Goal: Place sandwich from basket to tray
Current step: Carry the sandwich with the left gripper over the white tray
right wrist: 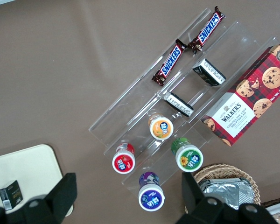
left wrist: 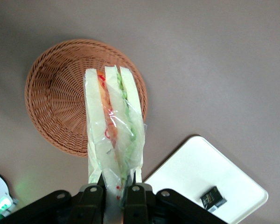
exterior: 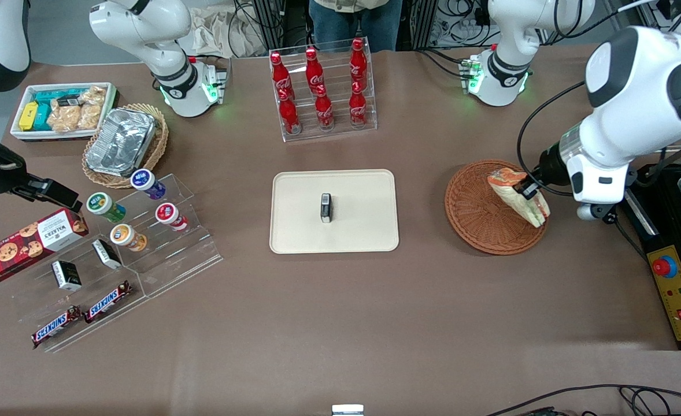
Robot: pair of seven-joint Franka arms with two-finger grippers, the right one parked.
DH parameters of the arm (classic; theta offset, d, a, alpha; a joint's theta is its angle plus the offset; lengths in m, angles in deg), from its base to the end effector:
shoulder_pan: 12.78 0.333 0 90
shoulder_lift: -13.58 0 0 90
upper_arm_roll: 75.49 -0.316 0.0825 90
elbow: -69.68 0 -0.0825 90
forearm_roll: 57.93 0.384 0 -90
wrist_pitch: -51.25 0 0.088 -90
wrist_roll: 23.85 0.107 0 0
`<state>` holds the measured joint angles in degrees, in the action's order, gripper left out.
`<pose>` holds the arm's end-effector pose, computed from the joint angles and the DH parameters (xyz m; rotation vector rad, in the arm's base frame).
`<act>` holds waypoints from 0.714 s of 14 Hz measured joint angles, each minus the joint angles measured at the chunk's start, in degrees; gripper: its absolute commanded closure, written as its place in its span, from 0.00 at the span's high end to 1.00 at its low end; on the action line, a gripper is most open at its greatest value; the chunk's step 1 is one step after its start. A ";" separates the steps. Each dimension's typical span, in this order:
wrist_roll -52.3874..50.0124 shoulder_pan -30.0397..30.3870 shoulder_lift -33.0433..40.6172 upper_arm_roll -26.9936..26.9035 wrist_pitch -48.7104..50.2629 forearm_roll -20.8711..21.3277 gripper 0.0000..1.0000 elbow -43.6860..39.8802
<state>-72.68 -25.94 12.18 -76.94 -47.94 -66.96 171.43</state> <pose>0.5489 -0.1286 0.5281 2.8632 1.0104 -0.2088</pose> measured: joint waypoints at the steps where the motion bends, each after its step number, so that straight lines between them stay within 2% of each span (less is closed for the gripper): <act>1: 2.70 -0.14 -0.02 0.13 0.29 0.35 0.00 -0.53; 4: 7.30 -2.17 -0.46 0.72 0.38 2.21 0.00 -0.72; 8: 7.91 -4.44 -1.74 1.71 -0.87 -2.44 0.00 -0.73; 10: 8.07 -6.79 -2.53 2.07 -4.64 -3.13 0.00 -0.52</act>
<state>-64.61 -32.73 9.65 -74.87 -52.57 -70.08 170.90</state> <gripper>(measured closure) 0.841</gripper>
